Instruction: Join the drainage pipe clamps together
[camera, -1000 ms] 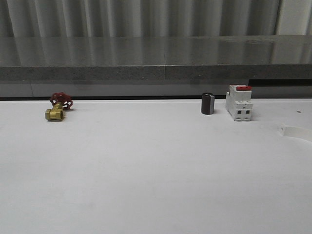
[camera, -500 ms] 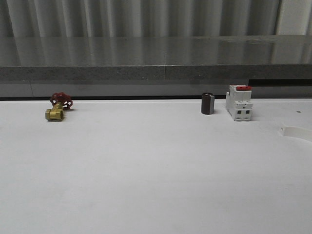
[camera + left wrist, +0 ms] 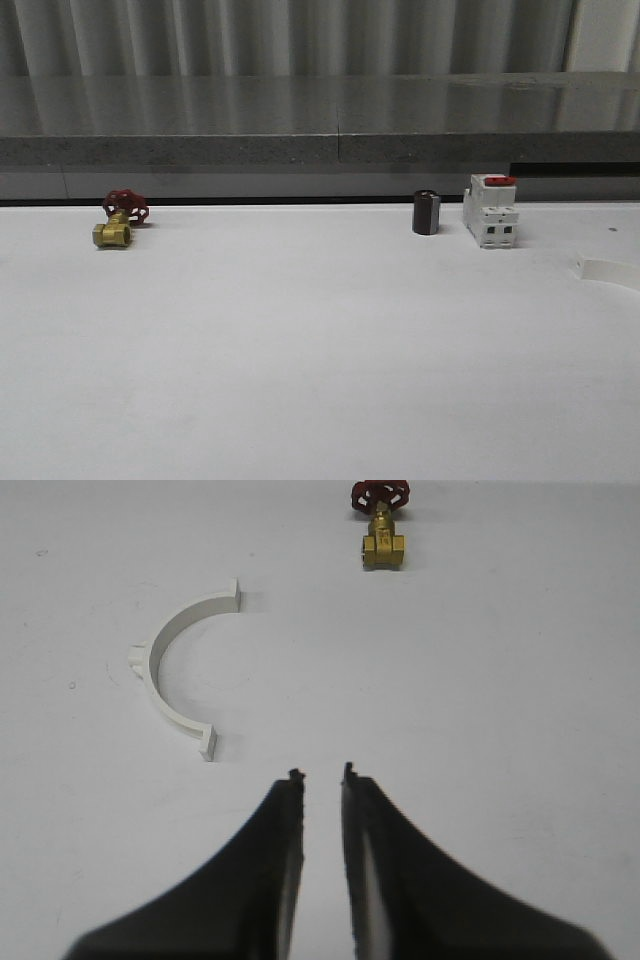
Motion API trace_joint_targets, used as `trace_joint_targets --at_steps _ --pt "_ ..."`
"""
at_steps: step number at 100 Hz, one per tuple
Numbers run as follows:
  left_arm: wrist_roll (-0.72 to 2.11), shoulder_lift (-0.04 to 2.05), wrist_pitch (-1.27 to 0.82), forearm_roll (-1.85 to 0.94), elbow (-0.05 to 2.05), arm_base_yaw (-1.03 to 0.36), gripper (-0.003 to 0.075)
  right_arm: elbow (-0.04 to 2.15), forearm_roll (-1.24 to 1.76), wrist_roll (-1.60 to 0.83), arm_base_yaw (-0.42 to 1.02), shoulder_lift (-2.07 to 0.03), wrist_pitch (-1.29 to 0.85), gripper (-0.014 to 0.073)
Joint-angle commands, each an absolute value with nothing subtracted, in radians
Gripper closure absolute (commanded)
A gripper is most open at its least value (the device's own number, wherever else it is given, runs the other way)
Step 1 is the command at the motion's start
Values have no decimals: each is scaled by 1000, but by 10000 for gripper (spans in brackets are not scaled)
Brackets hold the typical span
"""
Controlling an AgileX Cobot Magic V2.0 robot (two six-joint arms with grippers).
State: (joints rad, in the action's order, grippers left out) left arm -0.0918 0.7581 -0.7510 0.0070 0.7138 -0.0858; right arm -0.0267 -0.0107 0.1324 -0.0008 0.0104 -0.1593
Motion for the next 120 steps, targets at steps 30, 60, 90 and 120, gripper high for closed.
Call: trace_joint_targets --at_steps 30,60,90,120 --pt "-136 822 -678 26 771 -66 71 -12 -14 123 -4 24 -78 662" --pt "-91 1221 -742 26 997 101 81 -12 -14 123 -4 24 -78 662" --pt "-10 1607 -795 31 1225 167 83 -12 -14 123 -4 24 -78 662" --pt "42 1803 -797 51 1345 197 83 -12 -14 123 -4 24 -78 662"
